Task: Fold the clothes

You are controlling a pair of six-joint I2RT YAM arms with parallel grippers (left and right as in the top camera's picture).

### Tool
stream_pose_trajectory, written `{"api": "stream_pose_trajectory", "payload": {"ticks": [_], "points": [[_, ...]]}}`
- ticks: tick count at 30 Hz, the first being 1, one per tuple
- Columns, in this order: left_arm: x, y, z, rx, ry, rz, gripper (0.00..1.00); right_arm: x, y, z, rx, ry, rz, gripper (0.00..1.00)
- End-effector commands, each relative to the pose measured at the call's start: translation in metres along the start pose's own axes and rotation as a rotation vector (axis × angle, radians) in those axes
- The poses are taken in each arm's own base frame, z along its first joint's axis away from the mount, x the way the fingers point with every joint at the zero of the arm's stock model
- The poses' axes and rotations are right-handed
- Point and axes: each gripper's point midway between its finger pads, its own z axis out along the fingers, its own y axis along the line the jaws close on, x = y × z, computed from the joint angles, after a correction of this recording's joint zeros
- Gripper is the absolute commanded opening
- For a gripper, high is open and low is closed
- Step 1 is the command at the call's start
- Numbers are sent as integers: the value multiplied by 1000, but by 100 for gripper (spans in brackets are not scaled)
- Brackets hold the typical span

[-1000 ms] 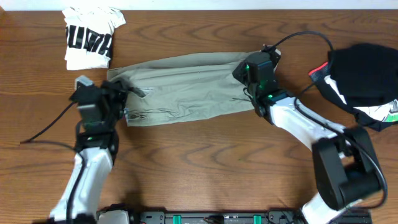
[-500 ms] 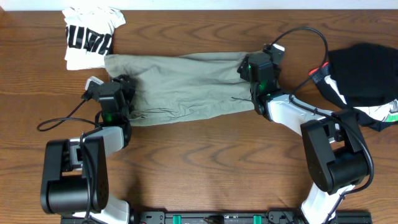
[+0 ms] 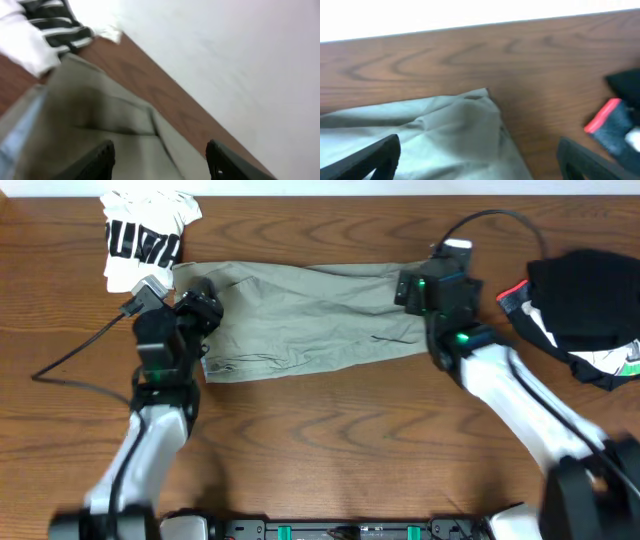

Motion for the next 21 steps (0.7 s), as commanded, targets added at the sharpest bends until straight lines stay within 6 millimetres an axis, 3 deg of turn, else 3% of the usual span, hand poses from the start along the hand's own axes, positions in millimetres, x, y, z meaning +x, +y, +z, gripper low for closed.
{"api": "stream_pose_trajectory", "payload": {"ticks": [1, 4, 6, 9, 11, 16, 21], "points": [[11, -34, -25, 124, 105, 74, 61, -15, 1, -33, -72, 3, -12, 95], [35, -29, -44, 98, 223, 88, 62, 1, 5, -51, -136, 92, -23, 93], [54, -19, -52, 46, 303, 70, 67, 14, 8, -53, -160, 151, 19, 94], [82, -9, -57, -1, 408, 85, 74, 28, 8, -46, -141, 209, 102, 96], [90, -8, -57, -6, 434, 89, 75, 32, 10, -42, -142, 228, 154, 95], [119, -6, -61, -27, 535, 100, 90, 58, 36, -33, -255, 353, 217, 84], [148, 0, -59, -54, 628, 112, 92, 94, 51, -19, -312, 483, 215, 82]]}}
